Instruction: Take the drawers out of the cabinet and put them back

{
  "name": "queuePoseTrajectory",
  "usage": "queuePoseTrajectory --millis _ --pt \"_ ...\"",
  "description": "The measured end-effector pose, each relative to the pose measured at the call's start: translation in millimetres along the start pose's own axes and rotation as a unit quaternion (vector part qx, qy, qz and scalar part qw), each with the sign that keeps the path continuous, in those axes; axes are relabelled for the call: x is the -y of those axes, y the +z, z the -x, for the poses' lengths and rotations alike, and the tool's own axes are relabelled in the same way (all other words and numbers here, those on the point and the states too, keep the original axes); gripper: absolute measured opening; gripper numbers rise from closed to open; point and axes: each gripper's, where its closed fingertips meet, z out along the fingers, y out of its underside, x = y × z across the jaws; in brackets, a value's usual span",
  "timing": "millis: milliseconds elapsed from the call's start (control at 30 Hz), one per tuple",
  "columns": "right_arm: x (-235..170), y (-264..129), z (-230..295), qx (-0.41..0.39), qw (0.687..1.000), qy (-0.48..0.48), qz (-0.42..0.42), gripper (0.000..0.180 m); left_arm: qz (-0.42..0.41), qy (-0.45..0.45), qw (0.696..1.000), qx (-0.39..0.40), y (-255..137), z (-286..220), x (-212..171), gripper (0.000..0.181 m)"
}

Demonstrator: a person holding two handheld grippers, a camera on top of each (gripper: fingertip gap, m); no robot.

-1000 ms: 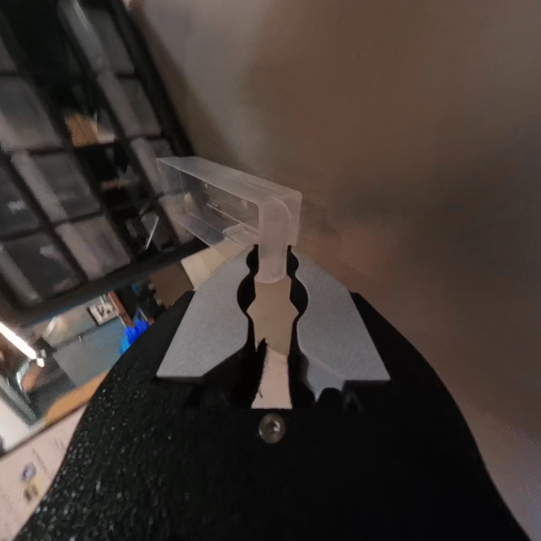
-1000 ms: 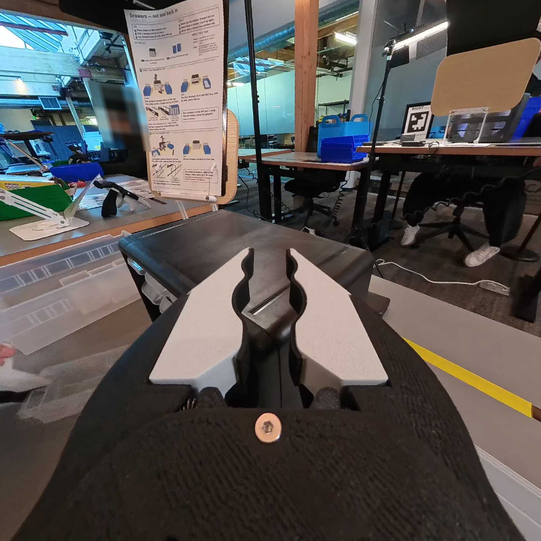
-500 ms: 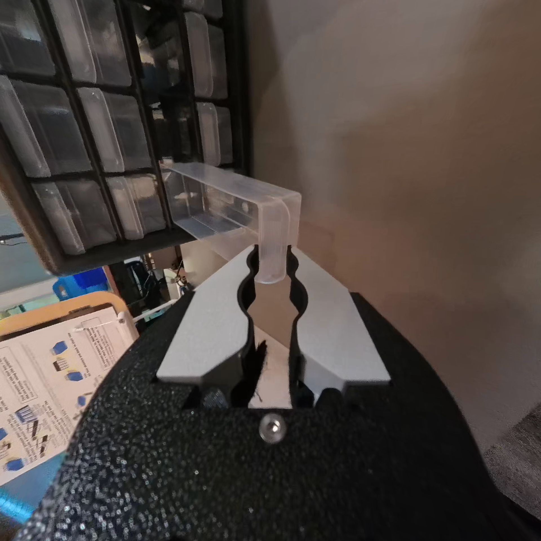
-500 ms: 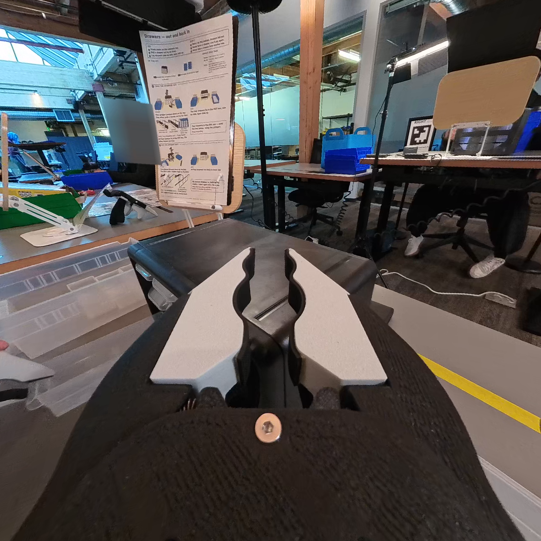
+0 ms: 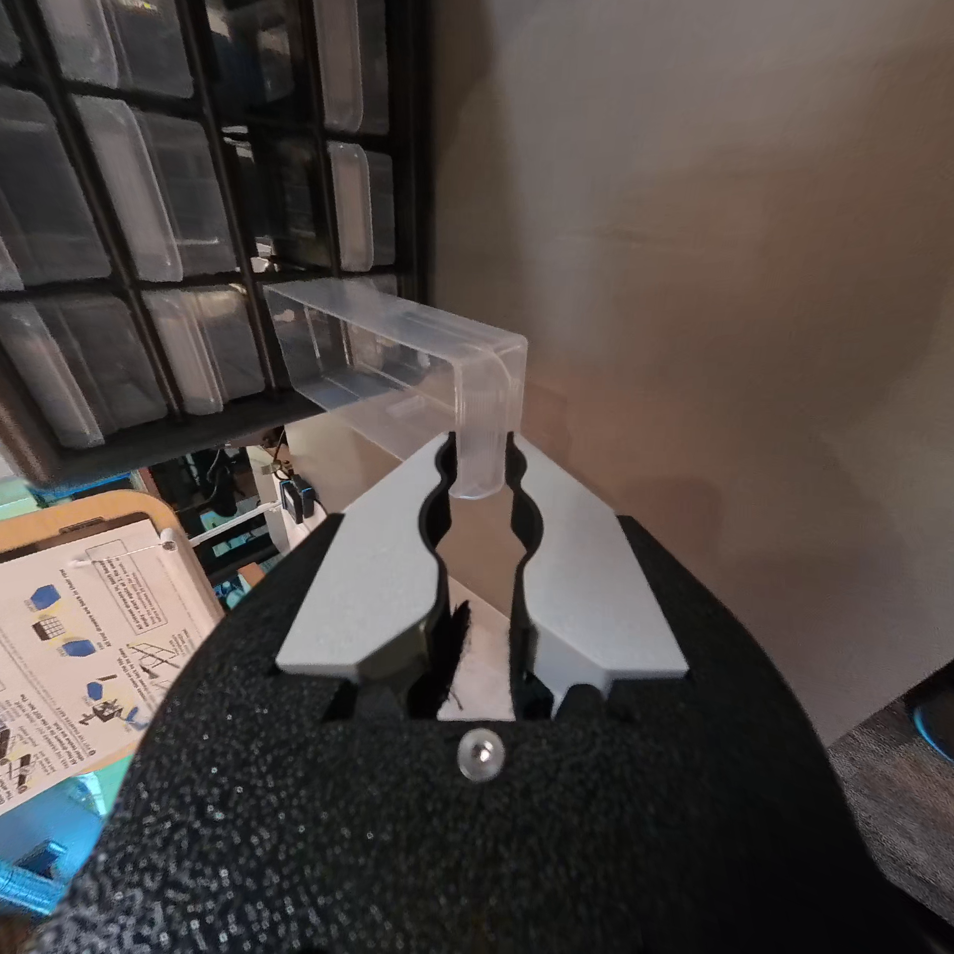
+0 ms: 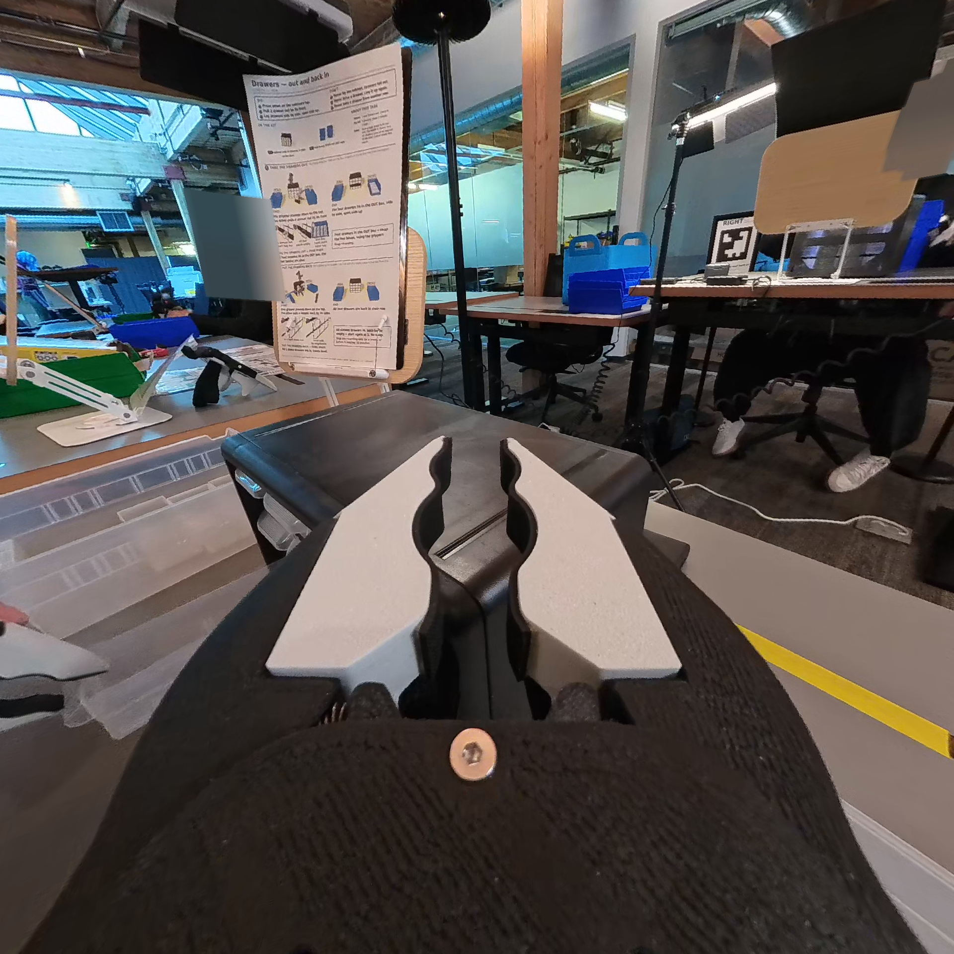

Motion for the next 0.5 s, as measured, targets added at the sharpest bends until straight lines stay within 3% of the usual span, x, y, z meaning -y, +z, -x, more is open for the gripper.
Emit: queuePoseTrajectory --millis 500 --pt "-2.9 4.3 4.5 0.007 1.000 -0.004 0.010 0.017 0.038 0.027 0.999 0.015 7.4 4.3 1.2 0.016"
